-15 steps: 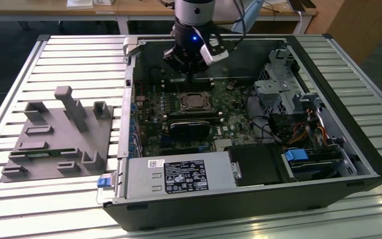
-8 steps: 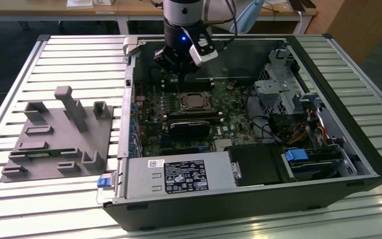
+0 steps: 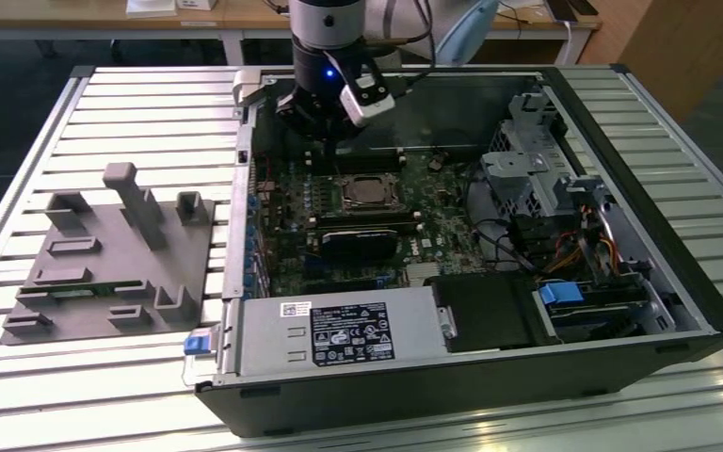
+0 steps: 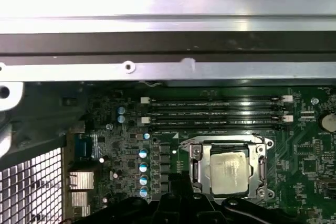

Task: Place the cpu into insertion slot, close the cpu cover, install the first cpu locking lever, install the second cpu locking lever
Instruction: 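Install the first cpu locking lever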

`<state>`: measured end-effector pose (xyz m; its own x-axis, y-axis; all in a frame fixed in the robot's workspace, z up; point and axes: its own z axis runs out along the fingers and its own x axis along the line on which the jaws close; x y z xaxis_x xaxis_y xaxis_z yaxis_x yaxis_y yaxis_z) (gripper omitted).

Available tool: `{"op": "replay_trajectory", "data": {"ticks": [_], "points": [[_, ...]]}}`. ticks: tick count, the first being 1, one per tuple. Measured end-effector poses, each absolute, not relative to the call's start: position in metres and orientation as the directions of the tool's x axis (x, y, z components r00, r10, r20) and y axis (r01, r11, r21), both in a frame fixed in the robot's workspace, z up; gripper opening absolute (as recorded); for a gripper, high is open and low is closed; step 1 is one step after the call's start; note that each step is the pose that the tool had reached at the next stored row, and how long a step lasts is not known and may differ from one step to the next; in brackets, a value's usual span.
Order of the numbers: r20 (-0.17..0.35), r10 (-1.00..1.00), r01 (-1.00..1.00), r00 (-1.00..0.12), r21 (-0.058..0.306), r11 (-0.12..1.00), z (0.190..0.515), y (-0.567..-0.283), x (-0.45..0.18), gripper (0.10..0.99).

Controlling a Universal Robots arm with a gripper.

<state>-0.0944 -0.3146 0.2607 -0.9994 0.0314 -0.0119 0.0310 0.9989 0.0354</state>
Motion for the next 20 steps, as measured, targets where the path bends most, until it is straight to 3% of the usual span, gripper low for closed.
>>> {"op": "replay_trajectory", "data": {"ticks": [20], "points": [[-0.015, 0.025, 0.025, -1.0, 0.035, 0.999, 0.258, -0.311, -0.109, 0.106]]}}
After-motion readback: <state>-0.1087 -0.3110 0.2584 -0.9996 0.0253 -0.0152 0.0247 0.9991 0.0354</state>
